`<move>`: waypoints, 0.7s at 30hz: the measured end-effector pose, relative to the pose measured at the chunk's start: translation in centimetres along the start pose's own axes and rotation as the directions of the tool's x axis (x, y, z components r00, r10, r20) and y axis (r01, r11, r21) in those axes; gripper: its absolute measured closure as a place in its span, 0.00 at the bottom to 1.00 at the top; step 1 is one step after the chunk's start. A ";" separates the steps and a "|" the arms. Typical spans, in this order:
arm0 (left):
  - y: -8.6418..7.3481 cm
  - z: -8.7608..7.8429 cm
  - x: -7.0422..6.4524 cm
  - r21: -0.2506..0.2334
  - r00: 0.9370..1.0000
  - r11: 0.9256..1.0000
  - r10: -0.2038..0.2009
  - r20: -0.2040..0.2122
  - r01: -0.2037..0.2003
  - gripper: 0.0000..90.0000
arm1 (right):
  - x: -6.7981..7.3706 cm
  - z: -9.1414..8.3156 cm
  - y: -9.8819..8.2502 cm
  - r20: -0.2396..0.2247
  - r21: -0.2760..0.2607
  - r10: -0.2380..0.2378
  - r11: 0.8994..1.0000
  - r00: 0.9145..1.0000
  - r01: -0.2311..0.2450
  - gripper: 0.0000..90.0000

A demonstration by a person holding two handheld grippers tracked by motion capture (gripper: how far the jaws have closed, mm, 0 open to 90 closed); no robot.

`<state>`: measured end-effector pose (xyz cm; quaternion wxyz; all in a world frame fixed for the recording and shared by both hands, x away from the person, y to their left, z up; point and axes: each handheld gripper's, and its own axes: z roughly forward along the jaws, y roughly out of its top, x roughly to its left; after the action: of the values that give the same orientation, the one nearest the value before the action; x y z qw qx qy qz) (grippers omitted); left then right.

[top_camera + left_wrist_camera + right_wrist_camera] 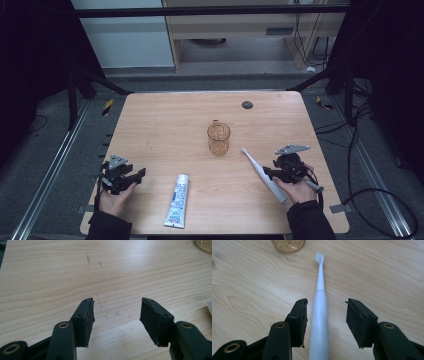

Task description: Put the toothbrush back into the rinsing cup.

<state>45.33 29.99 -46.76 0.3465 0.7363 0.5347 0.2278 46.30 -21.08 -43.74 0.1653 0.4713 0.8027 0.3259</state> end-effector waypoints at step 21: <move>-0.1 0.3 0.2 0.015 1.000 1.000 -0.008 0.006 0.008 0.47 | 0.8 3.1 3.9 -0.035 0.162 -0.042 0.986 0.998 0.047 0.61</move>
<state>45.53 30.09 -47.01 0.3435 0.7374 0.5383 0.2202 50.23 -17.91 -43.37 0.1207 0.4600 0.8395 0.2628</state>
